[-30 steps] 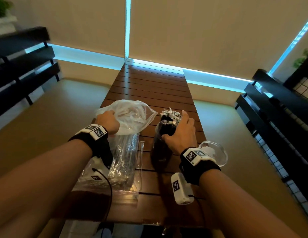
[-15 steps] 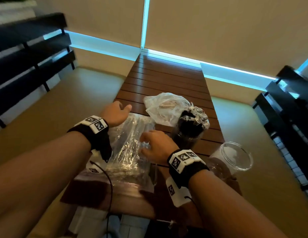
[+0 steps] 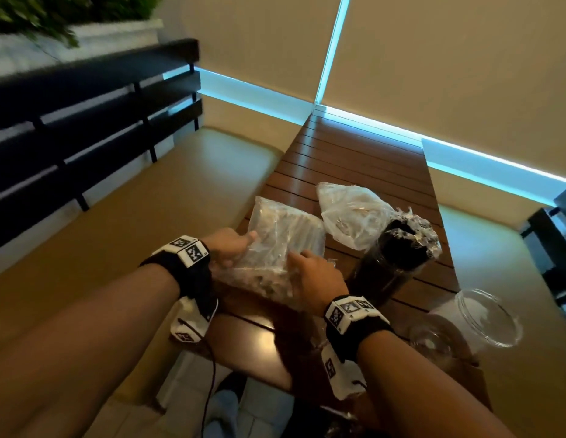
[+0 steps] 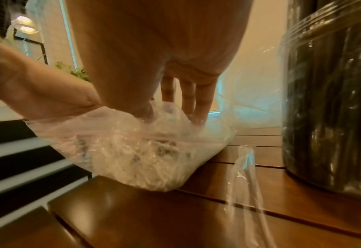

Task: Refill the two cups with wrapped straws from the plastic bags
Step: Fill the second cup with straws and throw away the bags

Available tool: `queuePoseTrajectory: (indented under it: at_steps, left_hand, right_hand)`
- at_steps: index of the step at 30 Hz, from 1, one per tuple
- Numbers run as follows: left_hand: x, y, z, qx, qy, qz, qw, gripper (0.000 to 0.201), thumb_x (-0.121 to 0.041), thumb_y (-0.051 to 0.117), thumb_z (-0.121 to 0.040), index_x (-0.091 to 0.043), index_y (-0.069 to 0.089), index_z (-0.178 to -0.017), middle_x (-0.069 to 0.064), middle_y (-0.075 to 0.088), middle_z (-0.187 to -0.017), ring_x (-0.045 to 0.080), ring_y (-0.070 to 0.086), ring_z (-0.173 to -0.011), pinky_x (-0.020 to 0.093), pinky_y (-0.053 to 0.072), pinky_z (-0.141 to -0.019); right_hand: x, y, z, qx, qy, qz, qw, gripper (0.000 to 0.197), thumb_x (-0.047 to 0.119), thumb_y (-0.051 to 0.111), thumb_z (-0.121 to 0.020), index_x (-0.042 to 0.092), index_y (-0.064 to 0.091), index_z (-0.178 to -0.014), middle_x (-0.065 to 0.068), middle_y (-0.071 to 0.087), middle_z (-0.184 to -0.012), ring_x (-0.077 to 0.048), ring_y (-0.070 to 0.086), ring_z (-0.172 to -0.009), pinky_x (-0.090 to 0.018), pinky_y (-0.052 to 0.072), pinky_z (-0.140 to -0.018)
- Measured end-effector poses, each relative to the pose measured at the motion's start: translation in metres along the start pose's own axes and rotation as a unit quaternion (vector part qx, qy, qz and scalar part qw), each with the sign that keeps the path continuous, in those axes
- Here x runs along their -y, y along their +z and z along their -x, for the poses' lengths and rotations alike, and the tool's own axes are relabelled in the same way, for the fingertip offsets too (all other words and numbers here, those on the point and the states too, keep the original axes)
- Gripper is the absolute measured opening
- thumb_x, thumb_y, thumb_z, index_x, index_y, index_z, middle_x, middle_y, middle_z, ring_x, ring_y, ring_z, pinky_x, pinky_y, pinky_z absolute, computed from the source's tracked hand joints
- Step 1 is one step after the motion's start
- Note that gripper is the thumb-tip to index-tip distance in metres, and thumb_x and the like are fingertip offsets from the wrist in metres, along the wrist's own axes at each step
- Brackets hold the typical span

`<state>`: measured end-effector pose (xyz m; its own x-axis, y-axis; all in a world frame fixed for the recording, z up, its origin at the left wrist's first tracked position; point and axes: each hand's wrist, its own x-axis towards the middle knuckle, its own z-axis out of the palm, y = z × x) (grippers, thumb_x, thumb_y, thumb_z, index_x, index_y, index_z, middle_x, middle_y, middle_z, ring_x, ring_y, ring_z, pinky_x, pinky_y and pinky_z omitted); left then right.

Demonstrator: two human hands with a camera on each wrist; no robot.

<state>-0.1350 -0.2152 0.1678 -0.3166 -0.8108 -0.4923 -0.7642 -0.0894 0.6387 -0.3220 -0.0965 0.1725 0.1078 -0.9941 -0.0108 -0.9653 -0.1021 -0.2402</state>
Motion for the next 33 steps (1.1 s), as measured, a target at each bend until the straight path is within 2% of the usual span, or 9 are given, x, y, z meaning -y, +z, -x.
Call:
queuePoseTrajectory:
  at_steps: [3,9,11,14,17,22,25,28,33]
  left_hand:
    - [-0.018,-0.016,0.026,-0.034,0.030,0.089,0.995,0.074,-0.066,0.028,-0.097,-0.004,0.066,-0.115,0.020,0.063,-0.121,0.034,0.062,-0.110,0.041,0.053,-0.089]
    - [-0.052,-0.047,0.064,-0.136,0.113,0.350,0.920,0.073,-0.077,0.038,-0.087,-0.013,0.055,-0.118,0.005,0.061,-0.109,0.022,0.065,-0.100,0.037,0.058,-0.070]
    - [-0.063,-0.046,0.069,-0.235,0.165,0.305,0.908,0.081,-0.085,0.050,-0.072,-0.018,0.049,-0.118,0.002,0.054,-0.115,0.022,0.060,-0.107,0.040,0.058,-0.078]
    - [-0.083,-0.035,0.081,-0.334,0.189,0.158,0.910,0.083,-0.092,0.053,-0.060,-0.019,0.050,-0.099,-0.002,0.052,-0.097,0.016,0.054,-0.085,0.036,0.050,-0.076]
    - [-0.114,-0.016,0.097,-0.278,0.197,0.058,0.938,0.065,-0.080,0.059,-0.073,-0.015,0.054,-0.071,0.002,0.058,-0.067,0.026,0.060,-0.070,0.039,0.051,-0.069]
    - [-0.142,0.007,0.098,-0.246,0.165,-0.006,0.955,0.028,-0.035,0.060,-0.091,-0.008,0.063,-0.082,0.012,0.071,-0.090,0.024,0.063,-0.078,0.029,0.046,-0.062]
    - [-0.146,0.010,0.097,-0.268,0.144,0.004,0.952,0.037,-0.043,0.064,-0.088,-0.008,0.066,-0.098,0.010,0.071,-0.096,0.027,0.066,-0.089,0.031,0.050,-0.070]
    - [-0.150,0.012,0.103,-0.285,0.124,0.036,0.950,0.040,-0.027,0.072,-0.083,-0.004,0.061,-0.115,0.014,0.068,-0.108,0.033,0.065,-0.099,0.036,0.053,-0.079]
    - [-0.150,0.005,0.104,-0.216,0.084,0.190,0.954,0.038,-0.016,0.077,-0.057,0.000,0.072,-0.091,0.017,0.074,-0.089,0.031,0.073,-0.085,0.042,0.062,-0.078]
  right_hand:
    - [0.001,-0.013,0.000,-0.073,0.028,-0.049,0.996,0.016,0.021,0.059,-0.087,0.018,0.054,-0.103,-0.001,0.056,-0.100,-0.031,0.059,-0.087,-0.035,0.046,-0.067]
    - [0.006,-0.038,-0.011,-0.238,0.101,-0.199,0.945,0.011,0.009,0.054,-0.090,0.016,0.059,-0.083,-0.002,0.063,-0.085,-0.022,0.058,-0.077,-0.029,0.040,-0.063]
    - [0.008,-0.048,-0.012,-0.265,0.132,-0.234,0.926,0.012,0.011,0.054,-0.093,0.015,0.060,-0.084,0.001,0.063,-0.083,-0.017,0.055,-0.075,-0.024,0.030,-0.062]
    - [0.011,-0.063,-0.011,-0.288,0.166,-0.277,0.901,0.013,0.014,0.053,-0.096,0.014,0.062,-0.086,0.003,0.064,-0.084,-0.016,0.056,-0.079,-0.024,0.034,-0.069]
    - [0.015,-0.075,-0.006,-0.296,0.171,-0.299,0.891,0.014,0.015,0.054,-0.096,0.010,0.066,-0.091,0.004,0.063,-0.085,-0.014,0.055,-0.080,-0.024,0.033,-0.070]
    - [0.023,-0.079,0.011,-0.276,0.142,-0.304,0.901,0.014,0.016,0.054,-0.097,0.017,0.061,-0.085,0.007,0.061,-0.083,-0.011,0.053,-0.080,-0.023,0.030,-0.066]
    - [0.020,-0.079,0.020,-0.286,0.161,-0.322,0.888,0.013,0.017,0.056,-0.096,0.019,0.061,-0.084,0.010,0.059,-0.079,-0.011,0.055,-0.079,-0.022,0.033,-0.069]
    - [0.019,-0.079,0.025,-0.269,0.168,-0.324,0.891,0.008,0.020,0.060,-0.095,0.016,0.064,-0.090,0.008,0.062,-0.083,-0.013,0.058,-0.082,-0.025,0.041,-0.072]
    - [0.021,-0.082,0.030,-0.317,0.139,-0.288,0.893,0.015,0.026,0.063,-0.091,0.020,0.053,-0.101,0.005,0.056,-0.099,-0.015,0.056,-0.094,-0.035,0.050,-0.084]
